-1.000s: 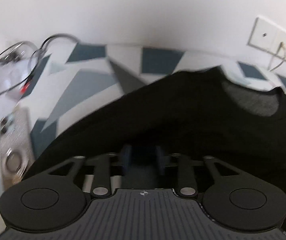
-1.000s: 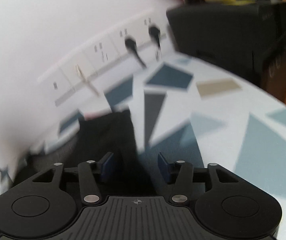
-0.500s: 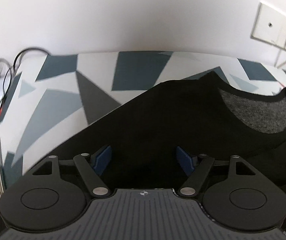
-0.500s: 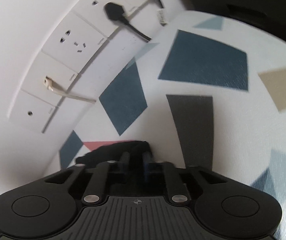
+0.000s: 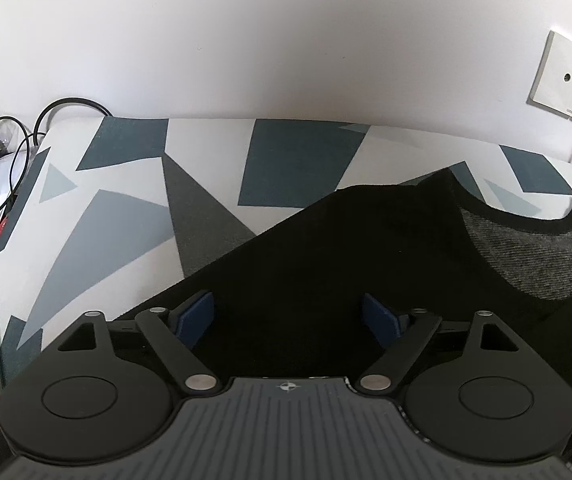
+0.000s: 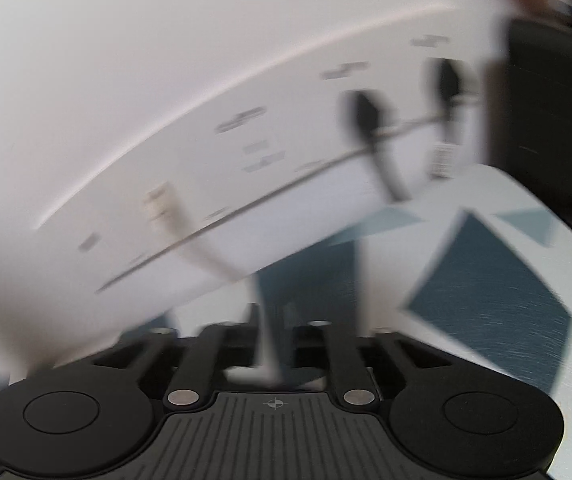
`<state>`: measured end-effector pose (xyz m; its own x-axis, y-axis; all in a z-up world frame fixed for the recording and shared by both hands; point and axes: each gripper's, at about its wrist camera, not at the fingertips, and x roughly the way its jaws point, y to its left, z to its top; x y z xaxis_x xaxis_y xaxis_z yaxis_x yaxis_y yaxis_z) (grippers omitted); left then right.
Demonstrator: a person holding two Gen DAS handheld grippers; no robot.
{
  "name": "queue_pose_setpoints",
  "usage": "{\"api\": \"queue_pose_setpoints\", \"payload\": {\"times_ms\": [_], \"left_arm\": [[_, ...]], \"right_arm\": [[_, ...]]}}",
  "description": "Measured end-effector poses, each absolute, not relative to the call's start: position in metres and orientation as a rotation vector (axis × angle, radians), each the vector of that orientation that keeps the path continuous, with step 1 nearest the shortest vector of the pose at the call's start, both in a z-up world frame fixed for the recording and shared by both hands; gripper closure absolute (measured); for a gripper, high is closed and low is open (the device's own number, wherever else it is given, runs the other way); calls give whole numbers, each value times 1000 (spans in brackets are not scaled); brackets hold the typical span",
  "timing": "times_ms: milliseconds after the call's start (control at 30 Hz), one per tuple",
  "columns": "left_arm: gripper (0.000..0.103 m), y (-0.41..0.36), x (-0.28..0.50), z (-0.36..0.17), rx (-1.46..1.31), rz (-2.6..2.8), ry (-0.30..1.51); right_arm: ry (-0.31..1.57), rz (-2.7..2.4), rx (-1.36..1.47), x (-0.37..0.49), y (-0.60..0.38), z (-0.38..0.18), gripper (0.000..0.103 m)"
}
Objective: Fold clothes
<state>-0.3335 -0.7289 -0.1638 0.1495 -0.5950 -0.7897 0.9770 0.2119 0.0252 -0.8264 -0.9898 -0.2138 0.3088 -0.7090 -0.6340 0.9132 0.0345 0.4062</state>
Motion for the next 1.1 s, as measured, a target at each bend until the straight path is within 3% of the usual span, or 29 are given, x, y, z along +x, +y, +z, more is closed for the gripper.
{"api": "queue_pose_setpoints", "payload": {"times_ms": [33, 100, 167, 233, 300, 333, 367, 567, 633, 667, 733, 833, 933, 1000, 1100], "left_arm": [[15, -728, -332, -164, 640, -1239, 737], [13, -725, -327, -164, 649, -1222, 726], [13, -723, -319, -164, 632, -1222, 756], [13, -721, -317, -164, 629, -1214, 766], [13, -719, -317, -164, 636, -1210, 758], [13, -717, -317, -164, 637, -1212, 753], [13, -717, -317, -164, 635, -1216, 750], [9, -739, -305, -164, 614, -1241, 768], [11, -736, -306, -158, 619, -1243, 712], [12, -729, -307, -150, 599, -1253, 678], [12, -707, -304, -133, 520, -1307, 643], [12, -663, -297, -119, 411, -1384, 682], [13, -640, -296, -125, 387, -1465, 842], [30, -631, -299, -130, 373, -1509, 952], [38, -622, -313, -135, 301, -1603, 1097]], "right_arm": [[349, -1240, 820, -813, -989, -215, 65], [468, -1194, 722, -786, -990, -222, 63], [565, -1163, 673, -764, -995, -232, 49], [644, -1175, 649, -747, -999, -242, 45], [717, -1200, 599, -736, -999, -249, 56], [723, -1217, 578, -735, -999, -248, 93], [730, -1233, 557, -733, -998, -247, 101], [649, -1364, 607, -748, -1012, -250, 103], [600, -1433, 651, -755, -1013, -252, 96], [557, -1455, 698, -761, -1012, -251, 82], [432, -1430, 790, -773, -996, -245, 65], [342, -1351, 749, -772, -952, -225, 50], [337, -1290, 723, -762, -908, -215, 50], [341, -1271, 732, -757, -880, -213, 50], [366, -1276, 726, -751, -846, -212, 50]]}}
